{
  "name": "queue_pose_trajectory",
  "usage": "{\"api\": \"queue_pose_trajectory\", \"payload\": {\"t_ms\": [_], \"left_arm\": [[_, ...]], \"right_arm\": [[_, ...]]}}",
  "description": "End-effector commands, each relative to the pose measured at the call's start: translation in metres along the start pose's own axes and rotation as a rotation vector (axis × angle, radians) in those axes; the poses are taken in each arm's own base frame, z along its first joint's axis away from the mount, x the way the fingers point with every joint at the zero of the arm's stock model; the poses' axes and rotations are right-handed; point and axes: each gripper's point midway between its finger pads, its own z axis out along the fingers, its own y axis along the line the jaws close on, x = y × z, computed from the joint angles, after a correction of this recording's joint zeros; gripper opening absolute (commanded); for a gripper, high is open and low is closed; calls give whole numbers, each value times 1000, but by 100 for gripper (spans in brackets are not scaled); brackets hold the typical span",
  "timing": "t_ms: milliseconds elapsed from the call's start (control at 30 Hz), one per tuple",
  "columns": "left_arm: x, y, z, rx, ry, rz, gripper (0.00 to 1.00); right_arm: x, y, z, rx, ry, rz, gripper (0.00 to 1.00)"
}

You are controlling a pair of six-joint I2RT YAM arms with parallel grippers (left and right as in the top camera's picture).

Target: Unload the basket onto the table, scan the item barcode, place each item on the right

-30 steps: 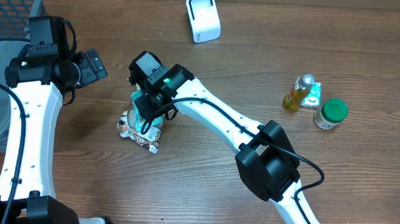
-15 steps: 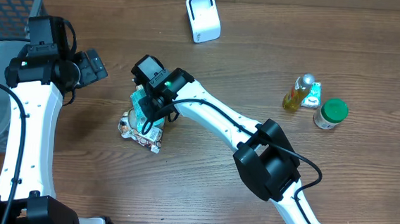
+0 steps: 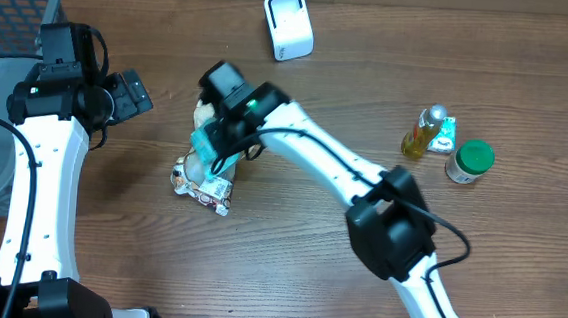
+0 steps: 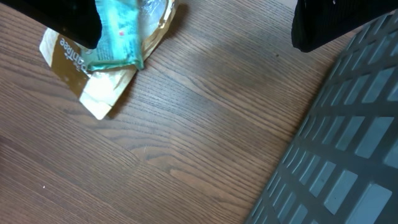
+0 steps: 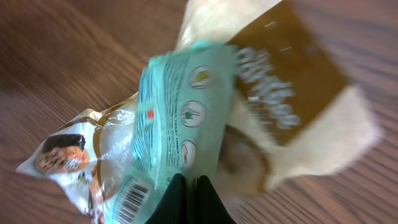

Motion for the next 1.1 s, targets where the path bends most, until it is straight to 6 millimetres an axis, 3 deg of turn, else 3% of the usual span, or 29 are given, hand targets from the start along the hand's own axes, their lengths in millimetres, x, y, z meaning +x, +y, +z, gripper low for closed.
{"api": "queue_pose_trajectory", "payload": {"t_ms": [0,233,400,500,600,700,733,900,1067], "left_arm": [[-4,0,-4,2,-16,10,100],[-4,0,-4,2,-16,10,100],[-4,0,-4,2,-16,10,100],[-4,0,-4,3,-16,11,99],[-4,0,-4,2,-16,11,100],[-4,0,-4,2,-16,11,100],[-4,0,-4,3,-16,11,100],[-4,0,-4,2,-16,10,100],[-4,0,-4,3,-16,11,99]], "right_arm": [[-37,-17,-81,-35,-146,89,4],[-1,-99,-97,54,1,269,4],[18,-126,-97,78,63,341,4],[24,-114,-89,14,90,341,8],[20,-93,-81,-32,82,304,31],[8,-76,-77,-50,35,257,70],[1,-67,-75,-61,8,233,74],[-28,-25,-69,-69,-123,115,75],[-41,-10,-65,32,-208,51,78]]}}
